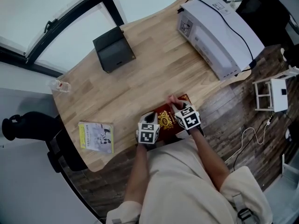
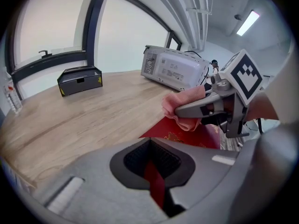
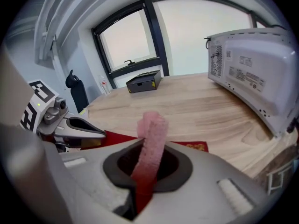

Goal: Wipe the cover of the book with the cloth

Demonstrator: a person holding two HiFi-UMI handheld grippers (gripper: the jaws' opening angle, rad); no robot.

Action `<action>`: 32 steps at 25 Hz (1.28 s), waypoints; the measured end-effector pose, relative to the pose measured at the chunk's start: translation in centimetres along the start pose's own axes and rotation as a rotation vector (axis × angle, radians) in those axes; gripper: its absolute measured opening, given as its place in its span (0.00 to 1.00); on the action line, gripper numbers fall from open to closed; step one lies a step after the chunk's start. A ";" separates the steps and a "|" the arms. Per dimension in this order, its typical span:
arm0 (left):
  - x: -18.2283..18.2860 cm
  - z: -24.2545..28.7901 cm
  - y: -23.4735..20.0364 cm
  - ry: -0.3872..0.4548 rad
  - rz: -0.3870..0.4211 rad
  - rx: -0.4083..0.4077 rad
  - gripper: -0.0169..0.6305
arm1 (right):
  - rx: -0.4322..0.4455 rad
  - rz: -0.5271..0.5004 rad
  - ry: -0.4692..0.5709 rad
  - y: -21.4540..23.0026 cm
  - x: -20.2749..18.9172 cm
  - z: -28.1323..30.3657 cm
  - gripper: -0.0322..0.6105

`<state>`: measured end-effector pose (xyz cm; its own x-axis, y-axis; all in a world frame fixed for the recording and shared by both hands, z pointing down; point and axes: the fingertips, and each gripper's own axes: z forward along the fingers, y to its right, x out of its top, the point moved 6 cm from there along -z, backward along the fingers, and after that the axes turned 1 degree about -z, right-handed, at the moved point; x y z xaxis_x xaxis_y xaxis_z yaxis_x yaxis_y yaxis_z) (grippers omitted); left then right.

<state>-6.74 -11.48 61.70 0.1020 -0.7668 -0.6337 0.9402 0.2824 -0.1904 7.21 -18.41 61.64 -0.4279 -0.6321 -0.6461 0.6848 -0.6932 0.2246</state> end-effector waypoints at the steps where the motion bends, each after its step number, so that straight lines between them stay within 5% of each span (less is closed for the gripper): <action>1: 0.0 0.0 0.0 -0.001 0.000 0.002 0.04 | -0.011 0.019 0.005 0.7 -0.1 -0.2 0.09; 12: -0.1 0.1 0.2 0.009 0.012 0.014 0.04 | -0.125 0.050 0.002 6.5 -0.8 -2.7 0.09; 18: -0.1 0.0 0.2 0.019 0.023 0.027 0.04 | -0.279 0.066 0.001 9.6 -0.5 -5.3 0.09; 22: -0.2 0.0 0.2 0.019 0.026 0.024 0.04 | -0.115 0.110 0.092 5.3 1.4 -6.0 0.09; 27: -0.1 0.1 0.3 0.019 0.026 0.022 0.04 | 0.186 0.123 0.013 -2.2 0.5 -3.6 0.09; 32: -0.1 0.0 0.3 0.023 0.034 0.027 0.04 | 0.217 0.036 -0.084 -5.4 -0.8 -1.3 0.09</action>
<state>-6.44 -11.33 61.71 0.1273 -0.7437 -0.6563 0.9449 0.2921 -0.1478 4.60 -13.67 60.02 -0.4592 -0.6781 -0.5739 0.5618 -0.7221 0.4037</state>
